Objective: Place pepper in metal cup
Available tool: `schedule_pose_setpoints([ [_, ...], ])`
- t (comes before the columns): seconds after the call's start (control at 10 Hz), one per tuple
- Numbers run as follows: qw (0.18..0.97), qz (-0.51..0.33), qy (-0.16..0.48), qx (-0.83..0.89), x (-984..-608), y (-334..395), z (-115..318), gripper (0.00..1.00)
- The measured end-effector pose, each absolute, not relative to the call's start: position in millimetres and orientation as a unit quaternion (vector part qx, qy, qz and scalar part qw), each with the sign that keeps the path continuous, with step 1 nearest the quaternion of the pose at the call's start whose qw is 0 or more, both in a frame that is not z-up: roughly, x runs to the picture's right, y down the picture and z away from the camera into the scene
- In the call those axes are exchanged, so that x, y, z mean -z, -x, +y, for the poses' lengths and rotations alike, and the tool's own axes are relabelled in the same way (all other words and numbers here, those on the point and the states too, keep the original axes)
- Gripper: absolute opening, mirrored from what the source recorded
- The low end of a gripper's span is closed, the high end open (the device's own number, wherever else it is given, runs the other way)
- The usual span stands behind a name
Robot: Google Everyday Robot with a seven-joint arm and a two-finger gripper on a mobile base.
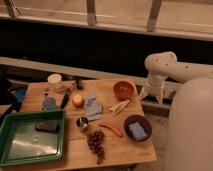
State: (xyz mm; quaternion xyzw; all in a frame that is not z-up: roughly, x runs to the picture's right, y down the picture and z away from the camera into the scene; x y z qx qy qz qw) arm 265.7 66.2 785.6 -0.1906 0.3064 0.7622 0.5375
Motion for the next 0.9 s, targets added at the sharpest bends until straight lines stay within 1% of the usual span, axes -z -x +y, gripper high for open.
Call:
schedule_pose_setpoints([
  [0.3,0.539,0.308,0.191,-0.761,-784.3,-264.5,65.6,0.71],
  [0.4,0.552,0.308,0.193,-0.751,-782.6,-260.2,65.9,0.71],
  [0.6,0.581,0.297,0.214,-0.727,-781.7,-229.5,66.5,0.71],
  [0.9,0.650,0.268,0.261,-0.661,-774.5,-153.8,76.4,0.71],
])
